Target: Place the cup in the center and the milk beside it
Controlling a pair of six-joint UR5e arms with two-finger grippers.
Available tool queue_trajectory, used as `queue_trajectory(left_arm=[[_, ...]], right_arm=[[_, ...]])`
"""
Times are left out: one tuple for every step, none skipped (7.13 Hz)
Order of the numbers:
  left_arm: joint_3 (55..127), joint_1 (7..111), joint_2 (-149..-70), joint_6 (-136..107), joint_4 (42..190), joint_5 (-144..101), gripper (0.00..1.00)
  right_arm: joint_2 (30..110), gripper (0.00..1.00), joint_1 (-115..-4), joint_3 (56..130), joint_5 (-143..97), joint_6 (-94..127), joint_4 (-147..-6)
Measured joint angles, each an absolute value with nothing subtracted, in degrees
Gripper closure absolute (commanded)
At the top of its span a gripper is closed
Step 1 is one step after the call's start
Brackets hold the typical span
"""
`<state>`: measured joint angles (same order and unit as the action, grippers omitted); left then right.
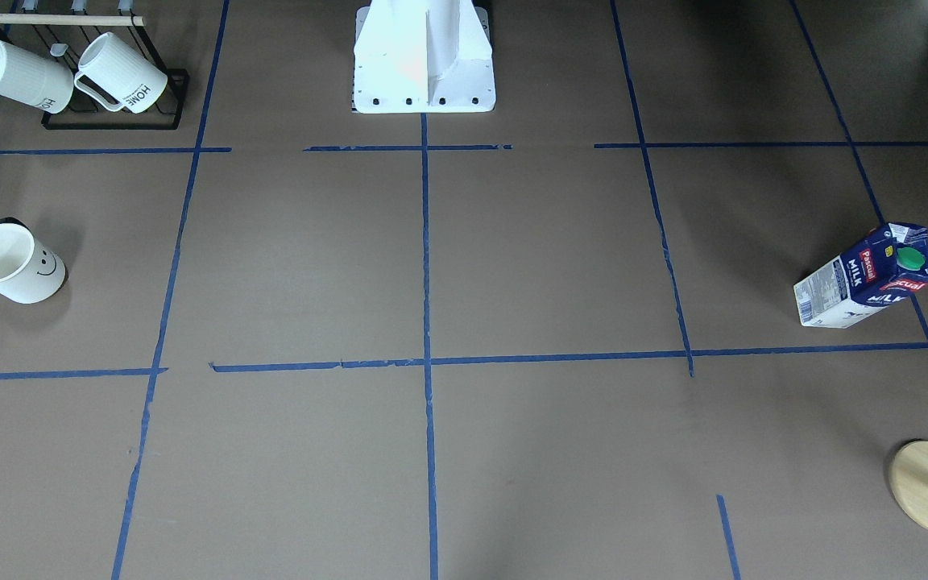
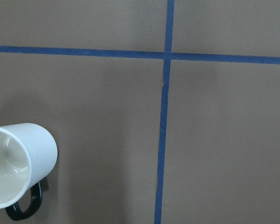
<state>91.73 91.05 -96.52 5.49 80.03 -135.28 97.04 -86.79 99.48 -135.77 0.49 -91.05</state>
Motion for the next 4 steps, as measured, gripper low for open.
queue_trajectory(left_arm=[[91.61, 90.39, -96.43, 5.39, 80.02, -135.44, 0.0], [91.25, 89.9, -96.12, 5.51, 80.15, -135.7, 0.0], [90.89, 89.56, -95.42, 5.76, 80.84, -135.98, 0.0], [90.84, 89.4, -94.62, 5.82, 82.19, -136.14, 0.0]], right_arm=[[97.19, 0.0, -86.7, 99.35, -135.79, 0.71, -90.46], [97.23, 0.0, -86.07, 99.2, -135.81, 1.89, -89.14], [97.36, 0.0, -84.53, 99.18, -135.83, 4.47, -86.48], [97.58, 0.0, -81.37, 99.22, -135.77, 9.9, -81.31]])
